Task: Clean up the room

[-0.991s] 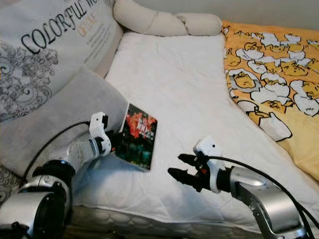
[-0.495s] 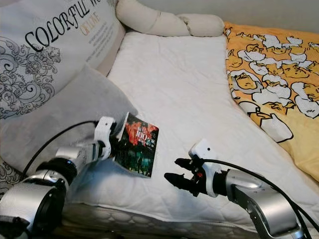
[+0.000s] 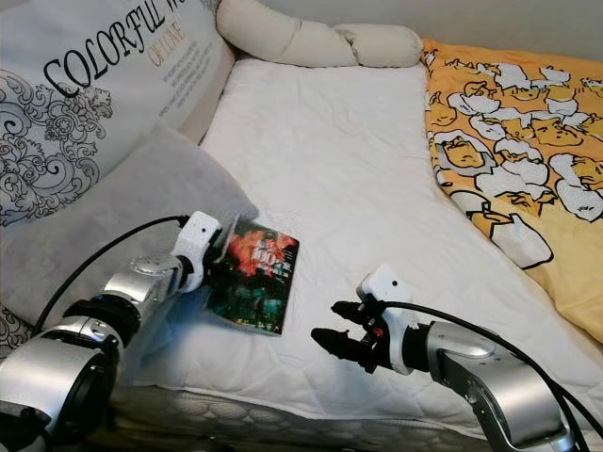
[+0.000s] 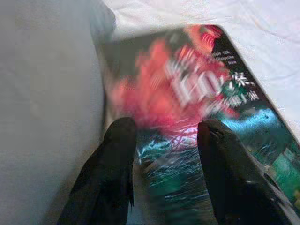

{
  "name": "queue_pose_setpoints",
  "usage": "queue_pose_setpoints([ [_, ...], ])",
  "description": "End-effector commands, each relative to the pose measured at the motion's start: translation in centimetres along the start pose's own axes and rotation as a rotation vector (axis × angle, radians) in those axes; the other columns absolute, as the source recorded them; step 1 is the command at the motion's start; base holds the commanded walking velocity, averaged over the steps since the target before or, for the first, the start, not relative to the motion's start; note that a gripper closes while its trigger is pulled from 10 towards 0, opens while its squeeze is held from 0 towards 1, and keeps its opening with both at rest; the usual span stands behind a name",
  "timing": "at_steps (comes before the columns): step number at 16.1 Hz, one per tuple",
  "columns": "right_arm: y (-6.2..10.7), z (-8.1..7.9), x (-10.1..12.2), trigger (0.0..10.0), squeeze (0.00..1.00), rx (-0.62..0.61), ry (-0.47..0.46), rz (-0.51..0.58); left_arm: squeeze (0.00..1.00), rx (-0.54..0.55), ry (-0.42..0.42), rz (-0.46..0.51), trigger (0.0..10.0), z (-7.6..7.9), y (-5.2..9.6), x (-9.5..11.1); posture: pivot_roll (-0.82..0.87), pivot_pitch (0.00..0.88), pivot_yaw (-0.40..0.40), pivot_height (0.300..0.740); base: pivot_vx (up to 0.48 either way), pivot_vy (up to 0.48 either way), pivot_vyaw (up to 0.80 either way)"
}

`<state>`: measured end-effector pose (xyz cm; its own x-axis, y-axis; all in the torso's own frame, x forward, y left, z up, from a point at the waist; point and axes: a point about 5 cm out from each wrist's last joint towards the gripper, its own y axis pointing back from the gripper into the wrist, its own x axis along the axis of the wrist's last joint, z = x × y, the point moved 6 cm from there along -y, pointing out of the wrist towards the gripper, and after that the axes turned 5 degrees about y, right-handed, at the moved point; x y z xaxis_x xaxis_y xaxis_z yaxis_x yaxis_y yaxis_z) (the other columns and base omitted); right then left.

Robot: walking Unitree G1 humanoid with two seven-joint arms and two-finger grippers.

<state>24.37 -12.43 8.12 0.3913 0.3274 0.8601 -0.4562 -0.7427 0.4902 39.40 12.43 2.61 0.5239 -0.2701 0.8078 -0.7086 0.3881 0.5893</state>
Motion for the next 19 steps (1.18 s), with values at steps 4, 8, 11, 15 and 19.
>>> queue_pose_setpoints([
  [4,0.1,0.0,-0.1,10.0,0.00,-0.009,0.005,-0.018,0.00,0.040,-0.151,0.104,10.0,-0.7,0.3,3.3,-0.10,0.000,0.003,0.740,0.000,0.000,0.00],
  [8,-0.8,1.7,1.2,10.0,0.00,-0.218,0.054,0.087,0.00,0.026,0.032,0.400,10.0,-0.8,1.9,7.4,-0.12,0.000,0.044,0.740,0.000,0.000,0.00],
  [11,-1.2,3.7,2.0,10.0,0.00,-0.425,0.010,0.167,0.00,0.108,0.066,0.568,10.0,-0.6,4.4,7.4,-0.11,0.000,0.046,0.740,0.000,0.000,0.00],
  [15,-1.6,5.8,2.1,10.0,0.00,-0.635,-0.031,0.223,0.00,0.204,0.076,0.610,10.0,1.8,7.4,5.1,-0.08,0.000,0.010,0.740,0.000,-0.335,0.00],
  [19,-2.1,5.7,1.7,10.0,0.00,-0.642,-0.047,0.241,0.00,0.267,0.008,0.591,10.0,2.8,8.9,3.6,-0.07,0.000,-0.004,0.740,0.000,-0.480,0.00],
])
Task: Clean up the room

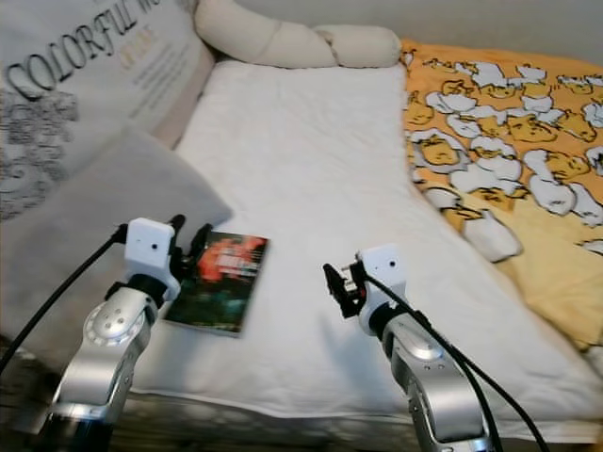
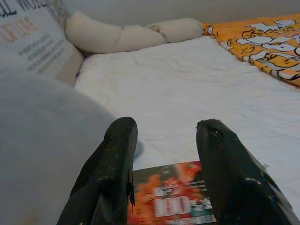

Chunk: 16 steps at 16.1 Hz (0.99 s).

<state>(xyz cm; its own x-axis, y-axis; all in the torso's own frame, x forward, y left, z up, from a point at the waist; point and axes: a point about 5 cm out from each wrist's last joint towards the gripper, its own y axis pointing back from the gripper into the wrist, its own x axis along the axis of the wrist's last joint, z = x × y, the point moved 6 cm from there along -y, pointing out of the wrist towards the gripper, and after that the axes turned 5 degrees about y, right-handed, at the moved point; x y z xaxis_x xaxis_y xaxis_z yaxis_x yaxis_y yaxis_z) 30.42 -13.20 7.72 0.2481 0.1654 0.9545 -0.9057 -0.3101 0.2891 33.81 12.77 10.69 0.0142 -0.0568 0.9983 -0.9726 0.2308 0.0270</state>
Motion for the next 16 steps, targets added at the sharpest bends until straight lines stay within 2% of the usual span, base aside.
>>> queue_pose_setpoints([
  [1,0.1,0.6,0.0,10.0,0.00,-0.026,-0.010,0.006,0.00,0.004,-0.007,0.002,10.0,0.2,0.2,0.2,-0.07,0.000,-0.005,0.740,0.000,-0.480,0.00],
  [5,0.2,1.1,-0.4,10.0,0.00,-0.047,-0.004,0.010,0.00,0.033,-0.006,-0.017,10.0,0.0,1.1,0.5,-0.07,0.000,-0.008,0.740,0.000,-0.480,0.00],
  [16,0.1,1.5,-0.5,10.0,0.00,-0.066,-0.013,0.014,0.00,0.032,0.002,-0.039,10.0,-0.2,1.2,0.7,-0.07,0.000,-0.002,0.740,0.000,-0.480,0.00],
])
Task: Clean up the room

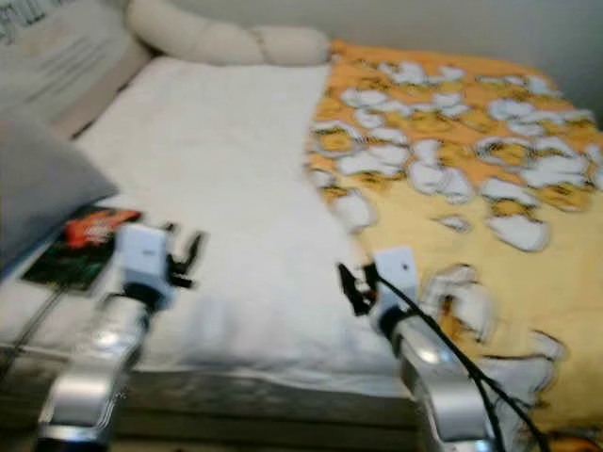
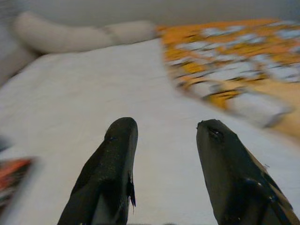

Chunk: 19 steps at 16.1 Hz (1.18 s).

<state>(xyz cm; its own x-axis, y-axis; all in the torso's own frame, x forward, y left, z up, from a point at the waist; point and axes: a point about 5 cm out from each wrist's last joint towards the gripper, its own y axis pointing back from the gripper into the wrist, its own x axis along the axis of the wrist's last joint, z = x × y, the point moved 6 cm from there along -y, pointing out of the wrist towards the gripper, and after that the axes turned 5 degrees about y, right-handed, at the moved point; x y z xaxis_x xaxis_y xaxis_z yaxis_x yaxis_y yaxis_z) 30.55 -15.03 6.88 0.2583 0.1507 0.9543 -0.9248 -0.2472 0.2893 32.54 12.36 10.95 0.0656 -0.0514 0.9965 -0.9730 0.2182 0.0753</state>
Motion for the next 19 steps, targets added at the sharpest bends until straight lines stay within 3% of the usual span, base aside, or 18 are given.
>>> queue_pose_setpoints([
  [1,-0.2,-0.2,0.5,10.0,0.00,0.001,0.003,0.018,0.00,0.022,-0.015,0.007,10.0,-1.0,0.1,0.5,-0.07,0.000,-0.002,0.740,0.000,-0.480,0.00],
  [5,-0.2,-0.5,0.4,10.0,0.00,0.004,0.000,0.012,0.00,0.018,-0.010,0.003,10.0,-1.1,0.0,0.6,-0.07,0.000,0.000,0.740,0.000,-0.428,0.00],
  [7,-0.2,-0.5,0.3,10.0,0.00,0.004,-0.004,0.008,0.00,-0.009,0.072,-0.025,10.0,-0.8,-0.1,0.1,-0.07,0.000,0.002,0.740,0.000,0.480,0.00],
  [9,-0.3,-0.6,0.2,10.0,0.00,0.002,-0.012,0.002,0.00,-0.002,0.054,-0.030,10.0,-1.1,-0.1,0.2,-0.06,0.000,0.005,0.740,0.000,0.480,0.00],
  [14,-0.3,0.5,-0.5,10.0,0.00,-0.054,-0.032,-0.036,0.00,-0.037,0.048,-0.043,10.0,-1.2,-0.1,0.3,-0.07,0.000,0.010,0.740,0.000,0.000,0.00],
  [15,-0.3,1.1,-0.9,10.0,0.80,-0.078,-0.037,-0.056,0.00,-0.055,0.049,-0.050,10.0,-1.1,-0.1,0.3,-0.07,0.000,0.010,0.740,0.000,0.000,0.00],
  [16,-0.3,2.2,-1.7,10.0,1.00,-0.113,-0.046,-0.096,0.00,-0.113,0.038,-0.059,10.0,-0.5,0.1,0.2,-0.06,0.000,0.008,0.740,0.000,0.000,0.00],
  [18,-0.5,5.3,-3.0,10.0,1.00,-0.196,-0.071,-0.161,0.00,-0.272,0.016,-0.088,10.0,0.9,0.8,0.0,-0.06,0.000,0.011,0.740,0.000,0.000,0.00],
  [19,-0.7,6.0,-3.2,10.0,1.00,-0.210,-0.082,-0.169,0.00,-0.320,0.018,-0.106,10.0,1.3,1.0,-0.2,-0.06,0.000,0.015,0.740,0.000,0.000,0.00],
])
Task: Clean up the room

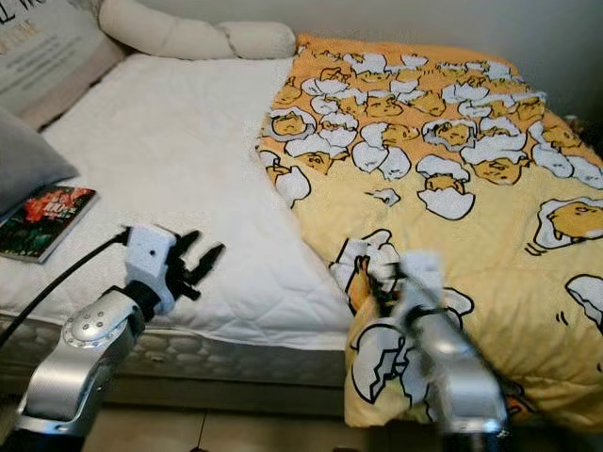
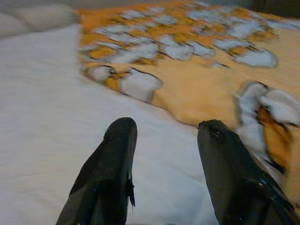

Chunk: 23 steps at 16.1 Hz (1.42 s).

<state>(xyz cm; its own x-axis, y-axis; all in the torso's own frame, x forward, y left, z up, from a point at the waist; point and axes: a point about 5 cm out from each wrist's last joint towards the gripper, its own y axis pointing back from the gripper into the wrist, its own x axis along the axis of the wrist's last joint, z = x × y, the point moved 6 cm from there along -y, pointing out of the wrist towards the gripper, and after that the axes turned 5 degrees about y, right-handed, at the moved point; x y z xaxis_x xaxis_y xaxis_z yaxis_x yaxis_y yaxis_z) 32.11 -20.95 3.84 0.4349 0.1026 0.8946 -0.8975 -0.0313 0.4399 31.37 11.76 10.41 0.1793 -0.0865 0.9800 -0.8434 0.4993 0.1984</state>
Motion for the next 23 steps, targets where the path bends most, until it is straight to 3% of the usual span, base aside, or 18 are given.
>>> queue_pose_setpoints([
  [1,-0.5,1.3,-0.1,10.0,1.00,-0.029,-0.030,-0.009,0.00,-0.103,0.006,-0.018,10.0,1.2,0.0,0.2,-0.05,0.000,0.015,0.740,0.000,0.000,0.00],
  [3,-1.9,2.8,-0.6,10.0,1.00,-0.040,-0.108,-0.043,0.00,-0.281,-0.036,-0.084,10.0,2.4,0.3,-0.1,-0.04,0.000,0.021,0.740,0.000,0.000,0.00],
  [5,-2.7,3.9,-1.9,10.0,1.00,-0.060,-0.140,-0.096,0.00,-0.366,-0.067,-0.128,10.0,2.8,0.5,-0.3,-0.03,0.000,0.030,0.740,0.000,0.000,0.00],
  [8,-3.3,5.9,-3.8,10.0,1.00,-0.117,-0.218,-0.148,0.00,-0.478,-0.046,-0.171,10.0,3.9,1.0,-0.3,-0.01,0.005,0.053,0.740,0.000,0.000,0.00],
  [9,-3.4,6.5,-4.1,10.0,1.00,-0.137,-0.248,-0.156,1.00,-0.513,-0.033,-0.177,10.0,4.4,1.3,-0.1,0.00,0.017,0.060,0.740,0.000,0.000,0.00],
  [15,-3.0,8.5,-5.8,10.0,1.00,-0.223,-0.358,-0.228,1.00,-0.595,-0.061,-0.223,10.0,5.1,3.1,0.4,0.07,0.107,0.080,0.740,0.000,0.000,0.00],
  [16,-2.6,9.2,-6.6,10.0,0.00,-0.266,-0.378,-0.253,1.00,-0.603,-0.067,-0.232,10.0,5.1,3.7,0.6,0.10,0.135,0.082,0.740,0.000,0.000,0.00],
  [19,-1.9,9.6,-8.1,10.0,0.00,-0.296,-0.419,-0.289,1.00,-0.597,-0.081,-0.236,10.0,5.1,4.7,1.1,0.12,0.172,0.087,0.740,0.000,0.000,0.00],
  [20,-1.8,9.5,-8.4,9.1,0.00,-0.297,-0.431,-0.296,1.00,-0.595,-0.084,-0.239,10.0,5.1,4.9,1.1,0.13,0.180,0.091,0.740,0.000,0.000,0.00],
  [21,-1.7,9.3,-8.8,4.2,0.00,-0.300,-0.460,-0.301,1.00,-0.592,-0.090,-0.246,10.0,5.1,5.3,1.1,0.14,0.192,0.095,0.740,0.000,0.000,0.00],
  [22,-1.7,9.3,-8.8,0.0,0.00,-0.302,-0.482,-0.295,0.94,-0.591,-0.091,-0.247,10.0,5.1,5.4,1.2,0.14,0.195,0.097,0.740,0.000,0.000,0.00],
  [23,-1.7,9.2,-8.8,0.0,0.00,-0.302,-0.498,-0.291,0.94,-0.591,-0.091,-0.248,10.0,5.1,5.5,1.2,0.14,0.198,0.098,0.740,0.000,0.000,0.00],
])
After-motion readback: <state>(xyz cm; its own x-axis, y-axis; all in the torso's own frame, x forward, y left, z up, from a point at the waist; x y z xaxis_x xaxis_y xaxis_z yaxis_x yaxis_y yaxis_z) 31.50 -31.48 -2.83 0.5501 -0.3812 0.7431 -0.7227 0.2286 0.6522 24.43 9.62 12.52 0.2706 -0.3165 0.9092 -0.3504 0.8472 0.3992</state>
